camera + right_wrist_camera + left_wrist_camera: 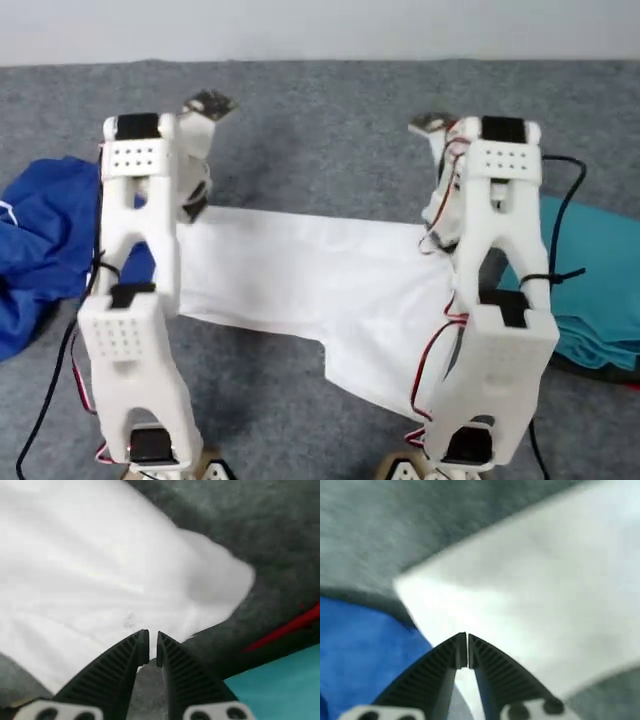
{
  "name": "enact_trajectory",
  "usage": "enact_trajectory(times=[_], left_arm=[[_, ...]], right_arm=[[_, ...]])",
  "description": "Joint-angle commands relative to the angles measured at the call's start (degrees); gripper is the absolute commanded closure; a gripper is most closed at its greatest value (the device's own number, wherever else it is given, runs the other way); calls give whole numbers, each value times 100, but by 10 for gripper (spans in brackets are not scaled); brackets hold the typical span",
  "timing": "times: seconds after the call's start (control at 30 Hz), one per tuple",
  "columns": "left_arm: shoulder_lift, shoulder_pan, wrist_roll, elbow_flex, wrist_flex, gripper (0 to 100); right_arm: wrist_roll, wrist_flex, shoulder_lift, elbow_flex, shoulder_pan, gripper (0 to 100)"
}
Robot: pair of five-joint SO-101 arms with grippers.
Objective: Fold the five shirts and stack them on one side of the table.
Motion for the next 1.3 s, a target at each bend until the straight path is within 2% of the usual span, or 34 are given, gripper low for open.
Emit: enact_trajectory(times=[0.0, 0.13, 0.27, 0.5, 0.7, 1.03, 1.27], left_arm=[[-1327, 281, -167, 1455, 105, 985], [-1916, 316, -185, 2862, -343, 985], [-1890, 44, -448, 3829, -835, 985], [-1187, -818, -703, 4180, -1635, 985], [-1407, -835, -721, 4180, -1354, 985], [-3824, -818, -695, 4224, -1152, 982], [-4756, 70, -624, 4224, -721, 981]], right_arm=[[-79, 233, -813, 949, -233, 959], [-79, 127, -1156, 2066, -356, 958], [-70, -382, -1182, 2927, -268, 958], [-35, -963, -1174, 3464, 180, 958], [-35, -629, -1323, 3411, 224, 959], [-70, 13, -3301, 3385, -338, 958], [-70, 207, -4980, 3420, -101, 958]])
